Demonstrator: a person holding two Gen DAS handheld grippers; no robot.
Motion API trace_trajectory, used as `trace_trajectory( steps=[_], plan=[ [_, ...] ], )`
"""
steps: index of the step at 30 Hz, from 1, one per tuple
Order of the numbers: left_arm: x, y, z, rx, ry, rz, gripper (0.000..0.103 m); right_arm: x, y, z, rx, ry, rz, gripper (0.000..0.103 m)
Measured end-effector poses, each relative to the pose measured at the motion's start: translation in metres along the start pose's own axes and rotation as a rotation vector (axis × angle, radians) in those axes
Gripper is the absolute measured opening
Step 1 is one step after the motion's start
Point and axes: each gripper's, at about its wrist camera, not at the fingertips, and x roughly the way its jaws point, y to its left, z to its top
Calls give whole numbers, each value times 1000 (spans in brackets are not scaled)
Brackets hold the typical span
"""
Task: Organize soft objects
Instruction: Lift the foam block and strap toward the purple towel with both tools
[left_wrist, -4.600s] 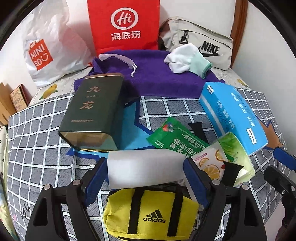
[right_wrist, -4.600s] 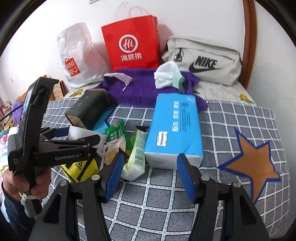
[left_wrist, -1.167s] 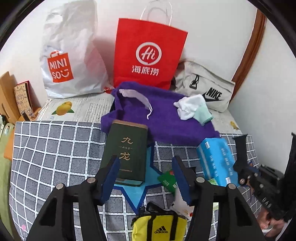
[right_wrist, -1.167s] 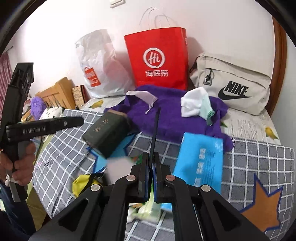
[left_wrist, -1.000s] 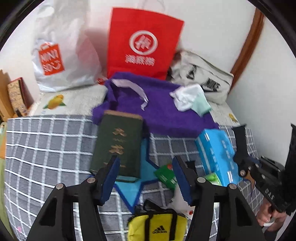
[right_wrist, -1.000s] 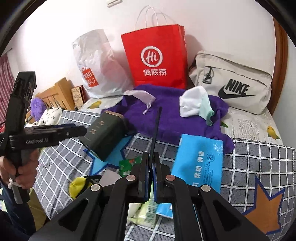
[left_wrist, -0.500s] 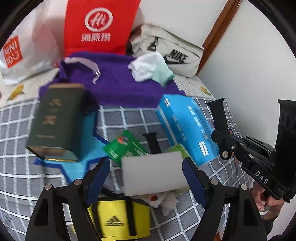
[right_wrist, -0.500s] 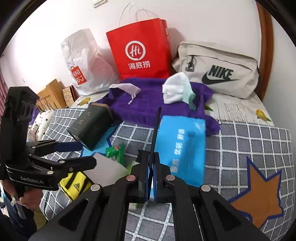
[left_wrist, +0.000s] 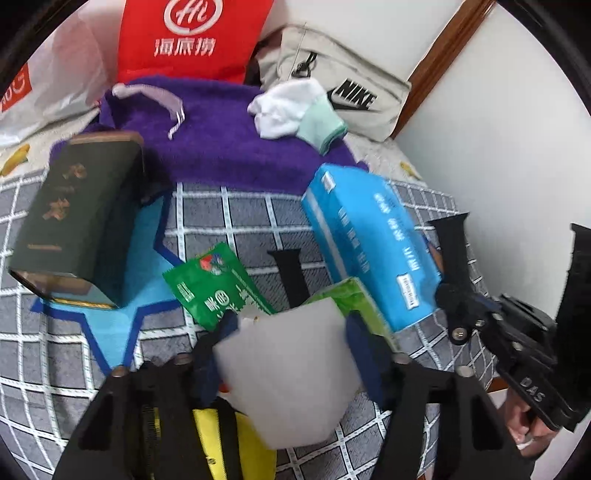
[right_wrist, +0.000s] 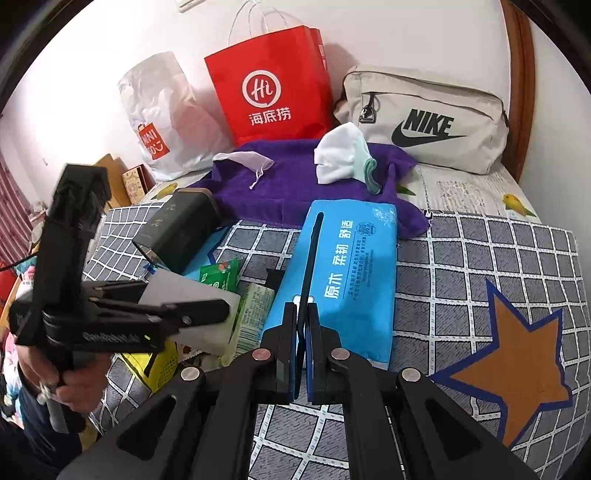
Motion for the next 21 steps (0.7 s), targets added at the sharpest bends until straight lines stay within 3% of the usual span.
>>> trace_trajectory(
  steps=[8,16,21],
  plan=[
    [-30,5,4,33,-63,-6,41,4,5,5,-8,2,20,4],
    [-45,11,15,32,-112,8,41,4,12,15,-31,-6,22,4],
    [-53,18,30,30,-144,64,41,7,11,31,-43,-20,14,4]
  ],
)
